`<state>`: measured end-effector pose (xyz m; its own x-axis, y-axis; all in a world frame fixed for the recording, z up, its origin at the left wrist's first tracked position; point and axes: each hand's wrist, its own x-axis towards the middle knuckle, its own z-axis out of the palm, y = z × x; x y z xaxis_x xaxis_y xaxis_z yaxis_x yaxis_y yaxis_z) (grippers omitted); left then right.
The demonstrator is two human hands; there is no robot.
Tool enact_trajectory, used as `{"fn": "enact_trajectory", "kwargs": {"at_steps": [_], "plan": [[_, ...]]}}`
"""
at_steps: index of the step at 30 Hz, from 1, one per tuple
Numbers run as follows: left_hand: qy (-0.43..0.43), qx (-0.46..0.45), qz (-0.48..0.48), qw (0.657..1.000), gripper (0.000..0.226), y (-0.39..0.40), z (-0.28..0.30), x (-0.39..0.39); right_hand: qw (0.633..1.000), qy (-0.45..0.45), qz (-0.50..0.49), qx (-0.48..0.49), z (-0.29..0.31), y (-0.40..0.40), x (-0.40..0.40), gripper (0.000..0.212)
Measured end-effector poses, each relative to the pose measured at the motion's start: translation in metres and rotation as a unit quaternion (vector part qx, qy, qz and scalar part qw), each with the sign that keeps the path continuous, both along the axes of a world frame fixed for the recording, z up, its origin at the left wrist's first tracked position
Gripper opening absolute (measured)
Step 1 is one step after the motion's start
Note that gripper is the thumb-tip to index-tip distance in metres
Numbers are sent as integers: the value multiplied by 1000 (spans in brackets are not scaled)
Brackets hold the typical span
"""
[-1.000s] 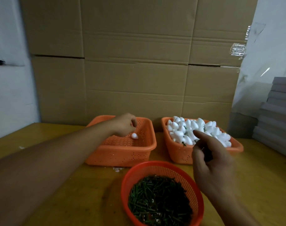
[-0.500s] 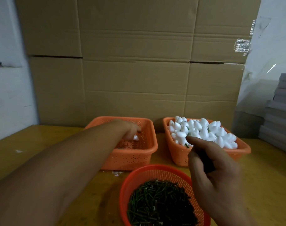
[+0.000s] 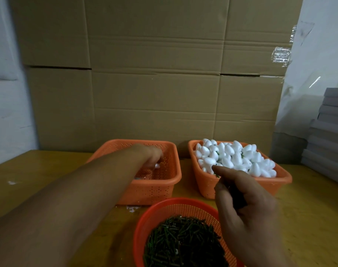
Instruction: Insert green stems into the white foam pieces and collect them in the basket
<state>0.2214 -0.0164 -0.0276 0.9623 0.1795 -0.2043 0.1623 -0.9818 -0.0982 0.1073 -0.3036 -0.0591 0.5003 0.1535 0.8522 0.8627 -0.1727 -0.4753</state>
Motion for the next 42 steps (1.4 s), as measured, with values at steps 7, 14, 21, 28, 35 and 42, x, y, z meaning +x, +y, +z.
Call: {"fn": "enact_trajectory", "kwargs": {"at_steps": [7, 14, 21, 28, 35, 42], "plan": [[-15, -26, 0, 1000, 27, -1, -3, 4, 1000, -1, 0, -2, -1, 2, -1, 29], [-21, -28, 10, 999, 17, 9, -17, 11, 1000, -1, 4, -6, -1, 1, -1, 27], [-39, -53, -36, 997, 13, 8, -2, 1, 1000, 1, 0, -14, 1, 2, -2, 27], [-168, -161, -70, 970, 3, -4, 9, -27, 999, -2, -13, -35, 2, 2, -5, 29], [-283, -269, -64, 919, 8, -25, 27, -68, 999, 2, -9, -52, 2, 3, -8, 30], [-352, -368, -95, 855, 17, -57, 32, -126, 998, 6, -10, -58, 2, 3, -9, 31]]}}
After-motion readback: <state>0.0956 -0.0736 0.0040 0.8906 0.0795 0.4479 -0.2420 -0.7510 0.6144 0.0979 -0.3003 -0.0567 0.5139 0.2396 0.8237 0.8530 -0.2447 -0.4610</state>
